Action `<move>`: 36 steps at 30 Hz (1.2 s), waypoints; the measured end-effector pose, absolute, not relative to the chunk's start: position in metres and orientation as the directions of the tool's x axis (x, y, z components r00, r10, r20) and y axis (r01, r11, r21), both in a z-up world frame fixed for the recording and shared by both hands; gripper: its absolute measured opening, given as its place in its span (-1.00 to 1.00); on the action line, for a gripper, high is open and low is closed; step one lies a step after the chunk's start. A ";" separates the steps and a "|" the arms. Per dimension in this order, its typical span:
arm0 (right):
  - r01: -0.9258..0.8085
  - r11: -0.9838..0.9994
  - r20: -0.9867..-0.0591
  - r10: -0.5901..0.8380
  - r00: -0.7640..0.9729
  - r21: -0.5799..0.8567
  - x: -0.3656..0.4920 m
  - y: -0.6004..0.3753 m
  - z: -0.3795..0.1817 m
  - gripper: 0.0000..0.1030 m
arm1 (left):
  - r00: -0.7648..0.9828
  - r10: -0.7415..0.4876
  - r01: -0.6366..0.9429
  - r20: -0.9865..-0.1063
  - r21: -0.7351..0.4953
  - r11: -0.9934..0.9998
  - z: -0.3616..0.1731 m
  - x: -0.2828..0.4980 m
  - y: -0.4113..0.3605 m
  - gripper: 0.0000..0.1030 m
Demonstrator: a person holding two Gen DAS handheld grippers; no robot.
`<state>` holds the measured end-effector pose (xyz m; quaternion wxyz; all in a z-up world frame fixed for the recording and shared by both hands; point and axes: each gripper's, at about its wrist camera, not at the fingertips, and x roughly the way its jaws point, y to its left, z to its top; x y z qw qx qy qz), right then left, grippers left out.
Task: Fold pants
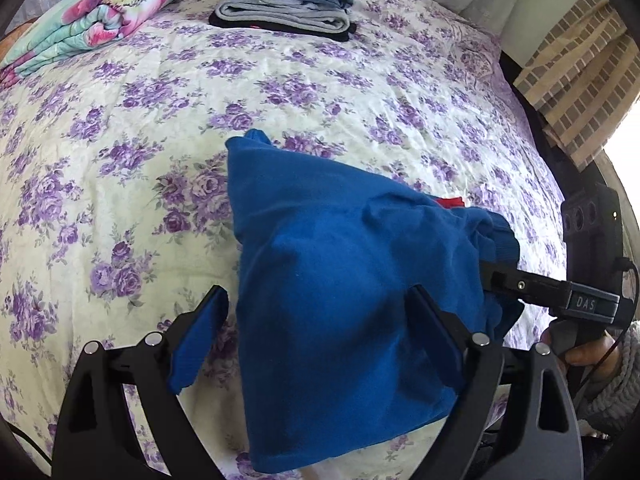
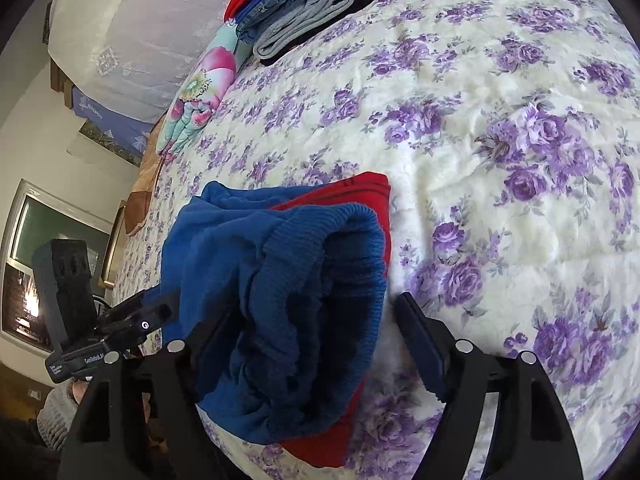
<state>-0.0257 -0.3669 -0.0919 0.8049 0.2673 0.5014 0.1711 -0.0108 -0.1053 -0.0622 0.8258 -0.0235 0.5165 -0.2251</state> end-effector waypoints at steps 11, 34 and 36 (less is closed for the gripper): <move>-0.009 0.830 -0.736 0.500 0.457 0.558 -0.028 -0.359 -0.086 0.04 | 0.353 -0.391 0.407 -0.850 -0.237 0.882 -0.070 -0.011 -0.113 0.37; -0.090 0.871 -0.653 0.427 0.625 0.483 -0.036 -0.323 0.023 -0.17 | 0.480 -0.441 0.477 -0.758 -0.197 0.857 0.024 -0.006 -0.084 -0.22; -0.112 0.873 -0.631 0.426 0.649 0.474 -0.028 -0.319 0.043 -0.17 | 0.509 -0.446 0.486 -0.736 -0.182 0.855 0.045 0.001 -0.081 -0.22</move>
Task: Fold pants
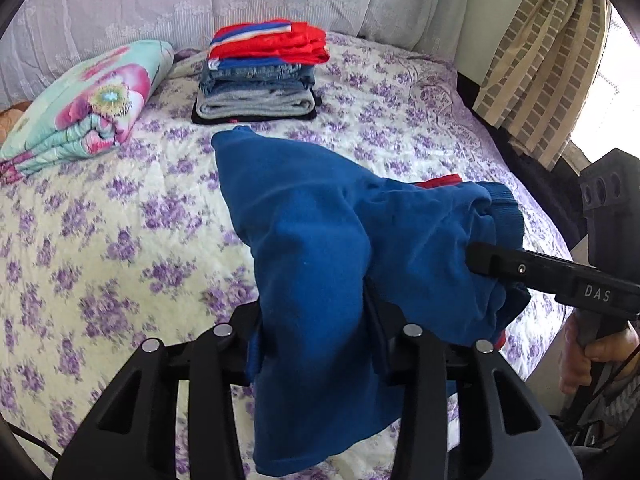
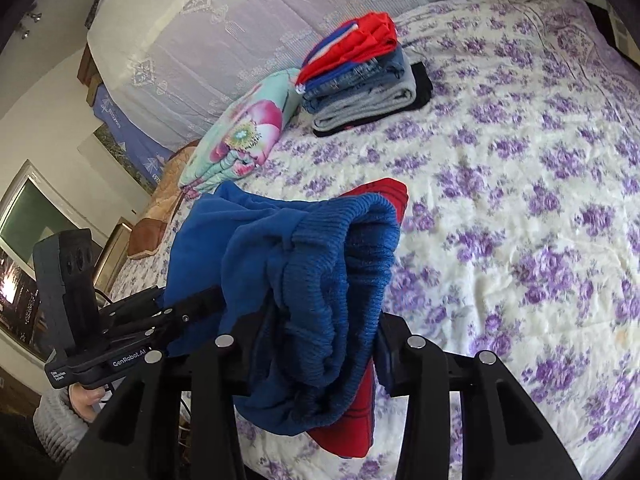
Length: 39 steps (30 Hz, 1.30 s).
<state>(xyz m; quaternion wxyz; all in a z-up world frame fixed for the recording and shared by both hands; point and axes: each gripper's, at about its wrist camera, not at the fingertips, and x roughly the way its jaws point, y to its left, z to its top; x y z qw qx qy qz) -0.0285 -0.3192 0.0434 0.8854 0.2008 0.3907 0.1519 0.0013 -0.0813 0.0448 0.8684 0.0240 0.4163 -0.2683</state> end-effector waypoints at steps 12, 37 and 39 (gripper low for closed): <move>-0.229 0.887 -0.488 0.419 0.766 0.401 0.046 -0.322 0.164 -0.17 | 0.646 -0.442 0.504 -0.623 -0.087 0.859 0.166 0.077 -0.086 -0.22; -0.294 0.920 -0.344 0.372 0.862 0.260 0.354 -0.376 0.196 -0.18 | 0.709 -0.341 0.335 -0.617 -0.131 0.933 0.210 0.381 -0.156 -0.22; -0.279 0.923 -0.356 0.362 0.861 0.263 0.376 -0.378 0.183 -0.18 | 0.693 -0.333 0.322 -0.639 -0.139 0.936 0.199 0.400 -0.158 -0.21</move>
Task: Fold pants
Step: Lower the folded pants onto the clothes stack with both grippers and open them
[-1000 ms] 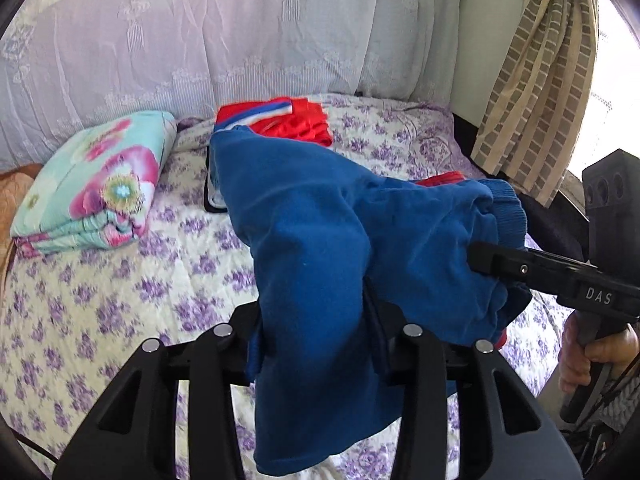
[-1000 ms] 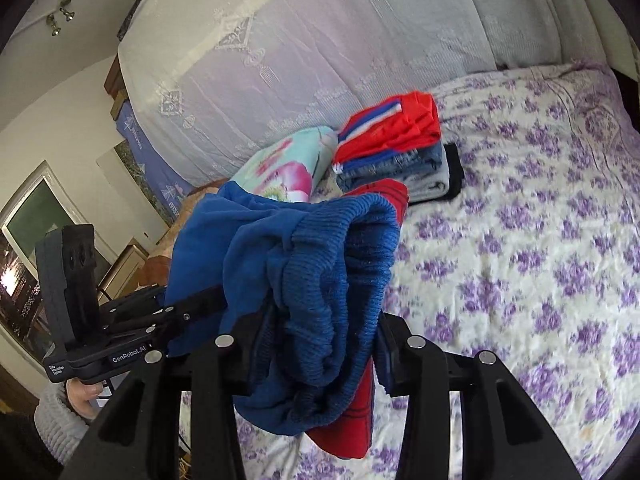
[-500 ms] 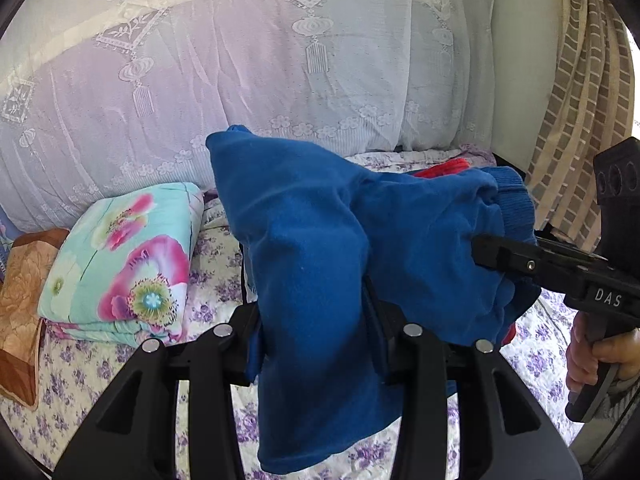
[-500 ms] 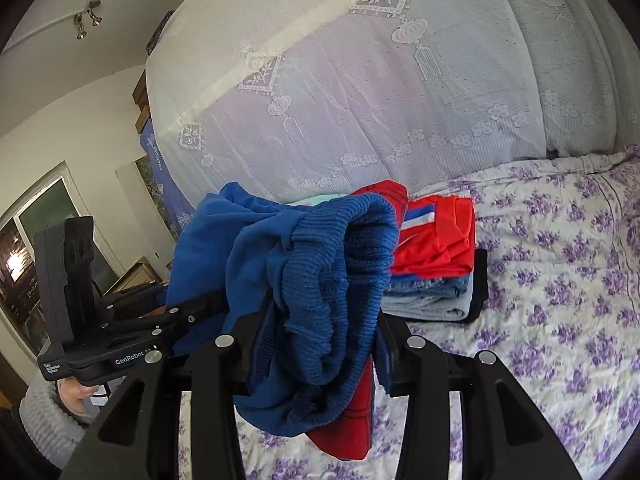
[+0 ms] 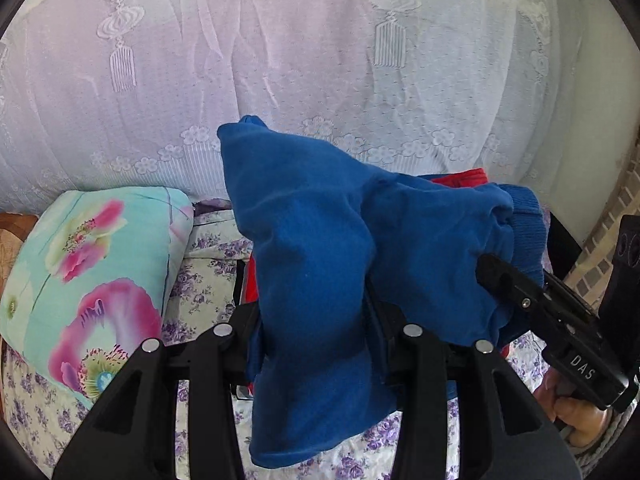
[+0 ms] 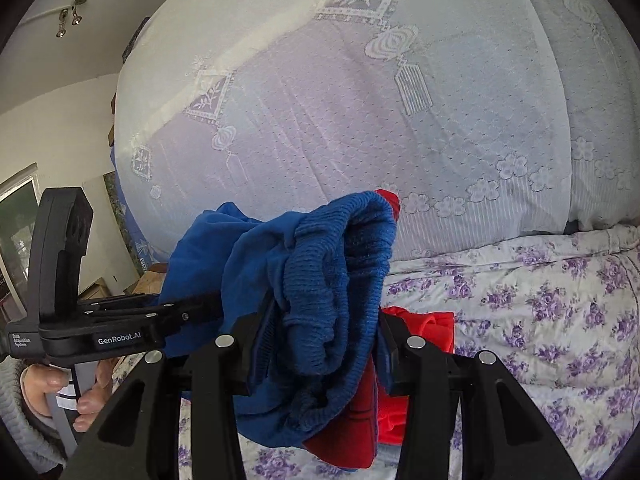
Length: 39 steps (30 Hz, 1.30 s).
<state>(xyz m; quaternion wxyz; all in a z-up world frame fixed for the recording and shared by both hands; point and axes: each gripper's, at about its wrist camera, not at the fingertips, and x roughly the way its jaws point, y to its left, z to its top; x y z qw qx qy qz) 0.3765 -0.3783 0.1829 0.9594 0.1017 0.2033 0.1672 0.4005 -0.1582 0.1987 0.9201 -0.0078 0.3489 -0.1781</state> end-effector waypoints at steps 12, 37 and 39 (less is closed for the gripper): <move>-0.150 0.966 -0.464 0.235 0.854 0.212 0.449 -0.390 0.080 -0.02 | 0.680 -0.177 0.222 -0.711 -0.031 0.975 0.102 0.480 -0.165 0.36; -0.032 0.978 -0.391 0.113 0.913 0.208 0.297 -0.385 0.134 0.77 | 0.761 -0.148 0.212 -0.631 0.026 0.977 0.166 0.337 -0.154 0.77; -0.033 0.978 -0.402 0.115 0.908 0.204 0.269 -0.376 0.136 0.84 | 0.766 -0.128 0.202 -0.629 0.047 0.978 0.172 0.312 -0.154 0.85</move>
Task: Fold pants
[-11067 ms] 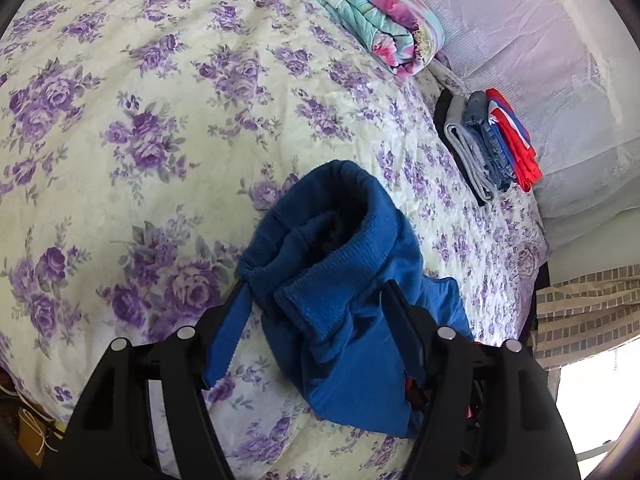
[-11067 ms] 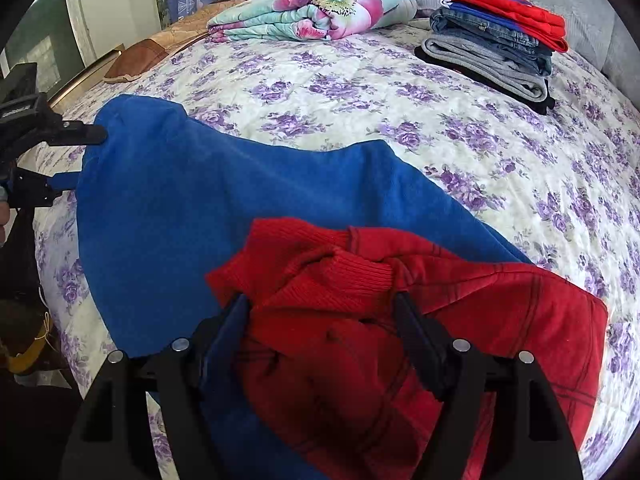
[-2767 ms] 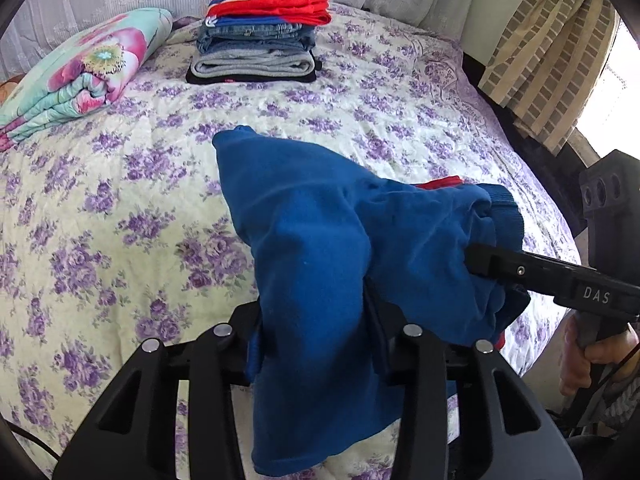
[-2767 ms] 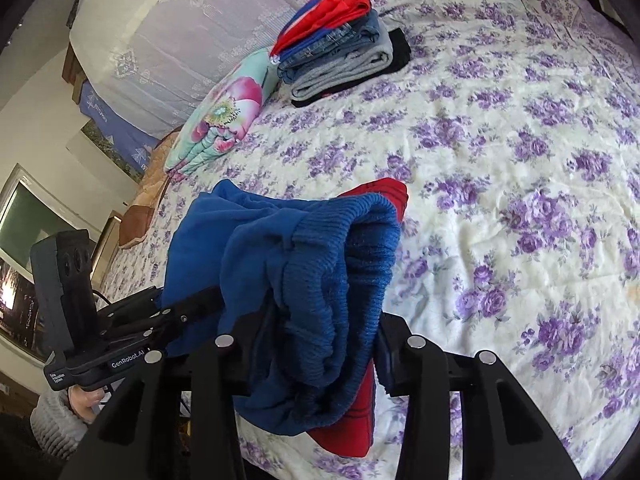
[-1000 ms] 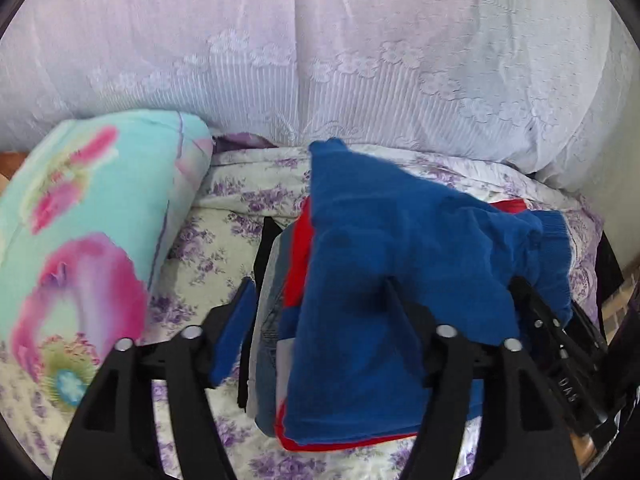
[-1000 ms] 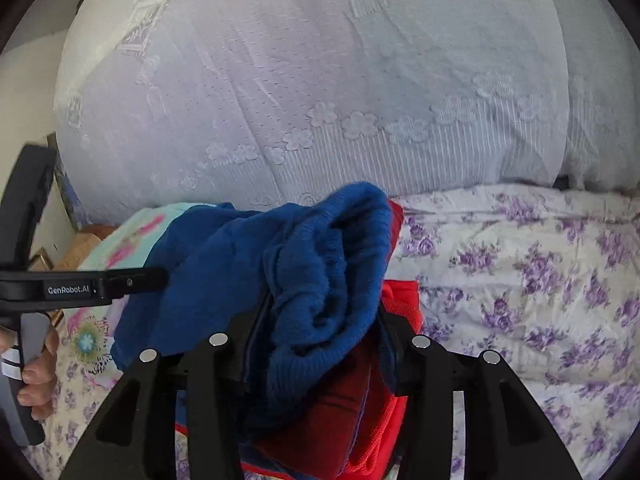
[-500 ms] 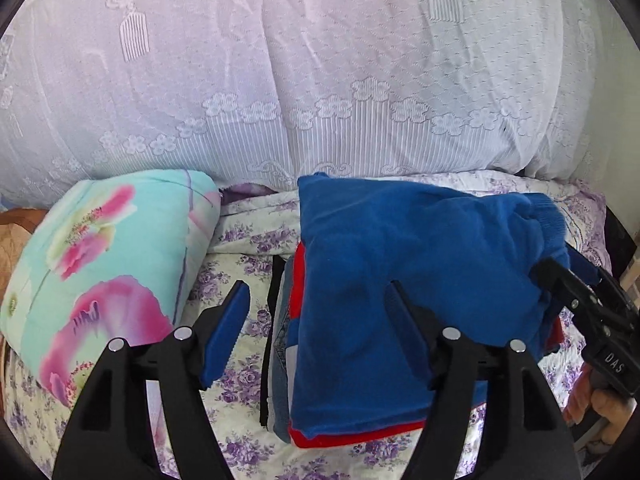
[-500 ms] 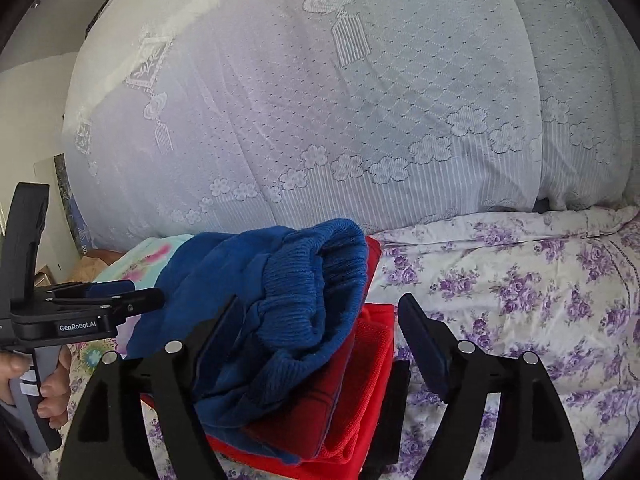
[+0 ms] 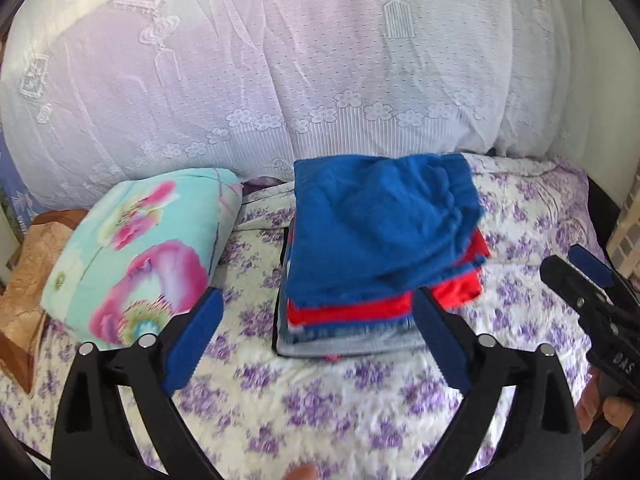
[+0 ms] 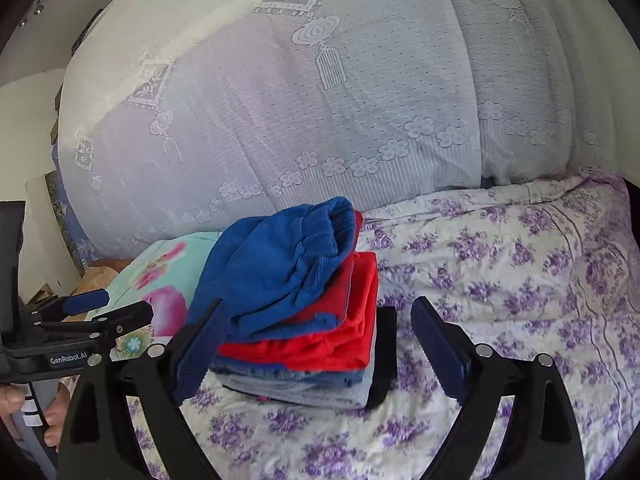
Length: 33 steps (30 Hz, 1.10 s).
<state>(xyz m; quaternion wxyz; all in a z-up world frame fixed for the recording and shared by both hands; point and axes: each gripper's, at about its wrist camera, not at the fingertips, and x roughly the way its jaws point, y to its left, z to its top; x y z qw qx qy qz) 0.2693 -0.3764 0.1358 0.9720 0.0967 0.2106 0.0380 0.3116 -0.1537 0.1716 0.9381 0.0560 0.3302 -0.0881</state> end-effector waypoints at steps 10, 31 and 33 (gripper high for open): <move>0.010 0.987 -0.383 0.052 0.922 0.159 0.149 -0.334 0.163 0.92 | 0.764 -0.071 0.145 -0.641 0.063 0.987 0.195 0.197 -0.130 0.90; -0.008 0.990 -0.302 0.050 0.952 0.138 0.051 -0.310 0.204 0.92 | 0.774 -0.119 0.168 -0.621 0.020 0.986 0.224 0.095 -0.107 0.91; -0.010 0.991 -0.300 0.051 0.952 0.137 0.048 -0.310 0.204 0.92 | 0.773 -0.122 0.172 -0.623 0.020 0.985 0.225 0.093 -0.108 0.91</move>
